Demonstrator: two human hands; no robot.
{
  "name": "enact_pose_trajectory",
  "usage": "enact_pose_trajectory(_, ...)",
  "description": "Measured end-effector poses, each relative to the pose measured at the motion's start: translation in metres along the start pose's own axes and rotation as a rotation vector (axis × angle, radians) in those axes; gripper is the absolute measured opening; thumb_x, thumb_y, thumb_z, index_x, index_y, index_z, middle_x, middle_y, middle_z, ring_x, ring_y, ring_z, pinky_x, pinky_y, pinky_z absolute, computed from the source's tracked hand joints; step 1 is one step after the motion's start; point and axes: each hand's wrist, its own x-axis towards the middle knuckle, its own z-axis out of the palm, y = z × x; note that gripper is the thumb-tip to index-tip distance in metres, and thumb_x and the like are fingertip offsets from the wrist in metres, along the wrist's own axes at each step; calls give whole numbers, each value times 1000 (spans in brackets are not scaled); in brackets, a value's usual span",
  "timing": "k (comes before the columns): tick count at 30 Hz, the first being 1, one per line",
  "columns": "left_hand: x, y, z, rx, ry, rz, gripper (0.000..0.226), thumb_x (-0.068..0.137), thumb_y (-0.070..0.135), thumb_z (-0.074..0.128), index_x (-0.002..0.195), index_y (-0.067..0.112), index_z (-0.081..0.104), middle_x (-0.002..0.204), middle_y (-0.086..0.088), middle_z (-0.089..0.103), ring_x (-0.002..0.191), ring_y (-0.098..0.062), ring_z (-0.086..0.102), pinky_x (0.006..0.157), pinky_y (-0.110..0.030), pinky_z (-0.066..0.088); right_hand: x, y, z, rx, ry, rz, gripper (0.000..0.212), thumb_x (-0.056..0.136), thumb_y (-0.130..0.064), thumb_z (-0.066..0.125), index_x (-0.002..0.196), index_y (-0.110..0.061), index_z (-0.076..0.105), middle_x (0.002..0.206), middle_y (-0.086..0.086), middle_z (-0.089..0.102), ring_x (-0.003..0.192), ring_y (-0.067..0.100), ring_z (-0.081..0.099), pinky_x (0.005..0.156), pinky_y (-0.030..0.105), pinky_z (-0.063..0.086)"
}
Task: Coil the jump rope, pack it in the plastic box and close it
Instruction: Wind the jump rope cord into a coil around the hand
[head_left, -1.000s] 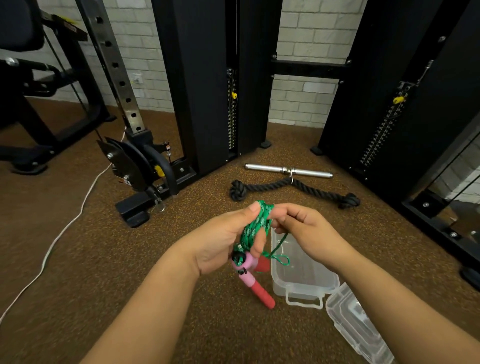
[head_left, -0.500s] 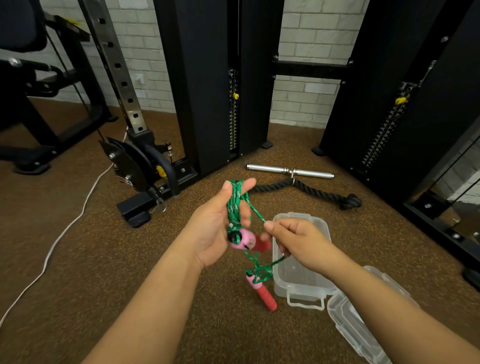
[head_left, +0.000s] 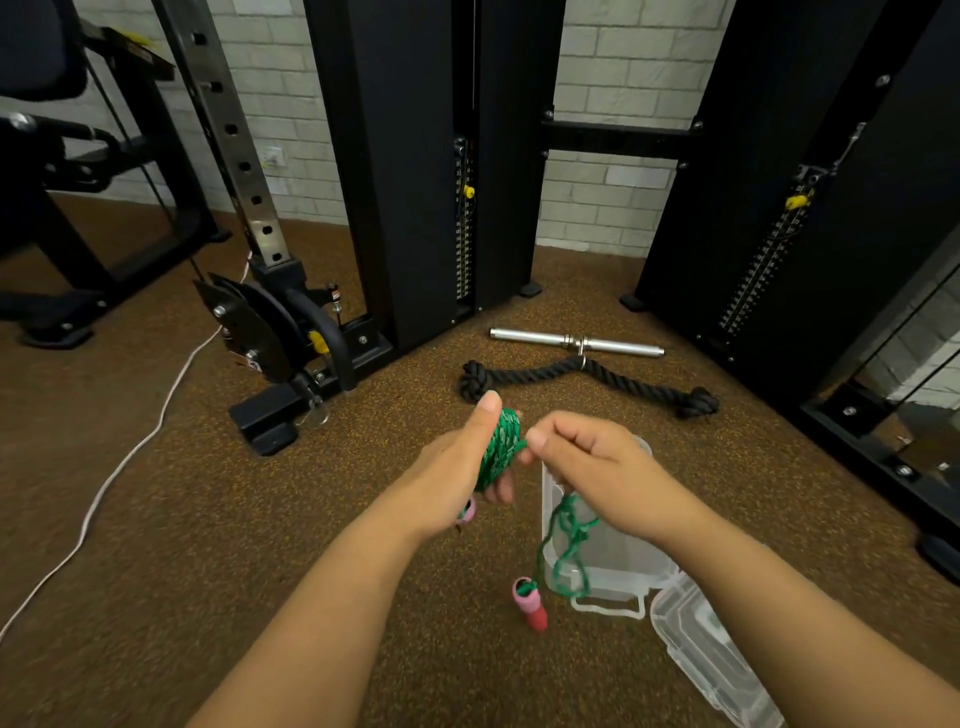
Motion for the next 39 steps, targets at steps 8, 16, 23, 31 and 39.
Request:
enact_pose_trajectory(8,2,7,-8,-166,-166,57,24,95,35,51,87,13,57,57,3,44,40,-6,40,44,-20,36,5,12,-9,334,17,204,27,95,-29,48,84,-13,66,61,-9,59,67,10,54,73,26,48)
enact_pose_trajectory(16,10,2,-25,-470,158,144,47,94,44,46,116,7,64,48,9,33,47,-9,35,58,-24,34,-3,18,-15,197,-129,260,24,96,-26,49,91,-18,71,79,1,67,80,7,63,85,21,41)
enact_pose_trajectory(23,11,4,-27,-639,329,140,36,96,41,45,106,18,71,49,9,30,50,-8,31,58,-25,29,-2,24,-16,124,-159,287,25,95,-9,50,101,-25,68,96,3,73,98,11,67,99,24,46)
enact_pose_trajectory(31,10,8,-27,-709,357,148,36,97,38,45,110,14,69,50,8,29,49,-8,30,54,-22,29,-4,35,-12,-234,-88,292,12,90,-32,60,86,-22,65,86,-7,67,85,14,62,81,32,49)
enact_pose_trajectory(39,9,10,-29,-724,390,164,35,97,40,46,110,18,69,52,8,29,54,-10,27,52,-20,30,-6,45,-10,-248,-67,333,21,86,-8,59,81,-27,52,91,11,59,83,26,62,77,49,57)
